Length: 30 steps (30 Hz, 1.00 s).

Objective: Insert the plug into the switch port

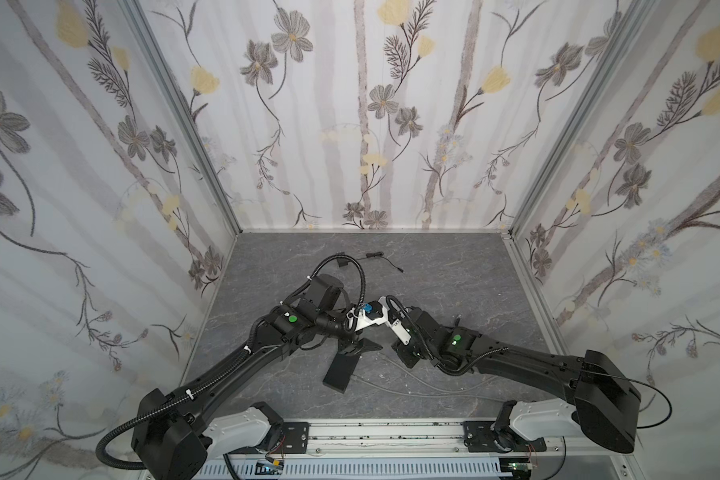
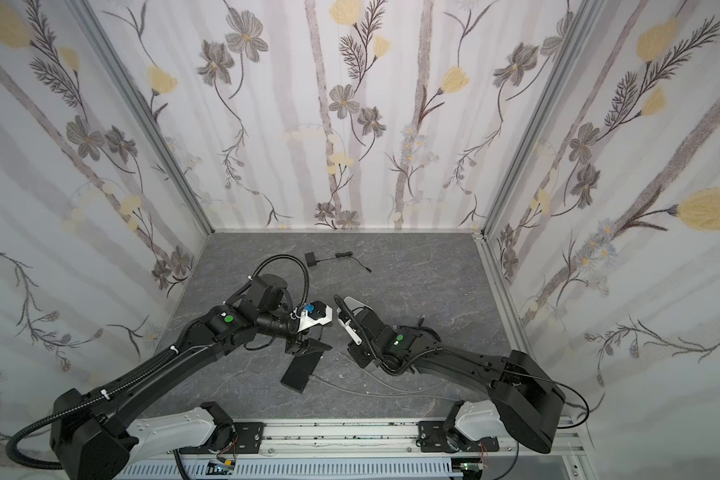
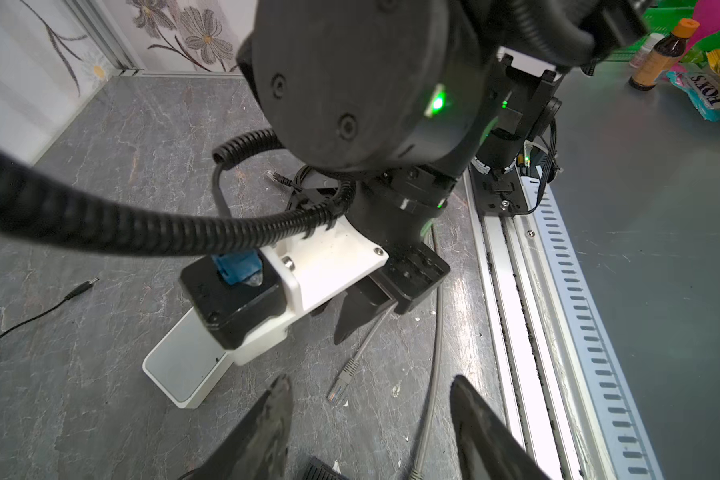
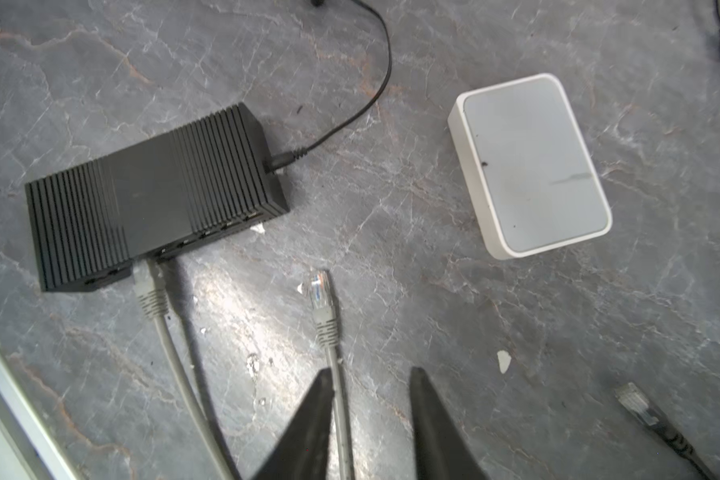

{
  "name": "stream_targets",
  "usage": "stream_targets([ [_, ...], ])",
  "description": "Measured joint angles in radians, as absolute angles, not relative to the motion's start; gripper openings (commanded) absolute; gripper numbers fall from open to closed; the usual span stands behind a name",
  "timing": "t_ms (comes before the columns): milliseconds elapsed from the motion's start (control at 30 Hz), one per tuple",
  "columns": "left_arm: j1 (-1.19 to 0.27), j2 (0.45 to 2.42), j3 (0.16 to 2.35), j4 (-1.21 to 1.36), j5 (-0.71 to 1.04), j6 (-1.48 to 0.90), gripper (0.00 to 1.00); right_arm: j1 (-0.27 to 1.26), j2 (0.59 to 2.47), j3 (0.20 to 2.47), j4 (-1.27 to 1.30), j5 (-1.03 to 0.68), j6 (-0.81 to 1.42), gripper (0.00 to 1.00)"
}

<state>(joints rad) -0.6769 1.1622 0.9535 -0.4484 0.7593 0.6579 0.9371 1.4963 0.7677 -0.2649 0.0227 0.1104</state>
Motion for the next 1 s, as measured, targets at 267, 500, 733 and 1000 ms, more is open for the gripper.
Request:
stream_targets([
  [267,-0.656,1.052,0.908,-0.393,0.755,0.650,0.61,0.926,1.636,0.857,-0.388,-0.093,0.115,0.31],
  [500,-0.651,1.004,0.877,-0.326,0.731,0.644,0.61,0.929,1.776,0.901,-0.472,-0.102,0.122,0.25],
  [733,-0.651,1.005,0.877,-0.317,0.729,0.629,0.61,0.963,1.834,0.928,-0.495,-0.097,0.122,0.22],
  [1000,-0.650,0.999,0.874,-0.305,0.726,0.628,0.61,0.975,1.804,0.927,-0.502,-0.052,0.120,0.00],
])
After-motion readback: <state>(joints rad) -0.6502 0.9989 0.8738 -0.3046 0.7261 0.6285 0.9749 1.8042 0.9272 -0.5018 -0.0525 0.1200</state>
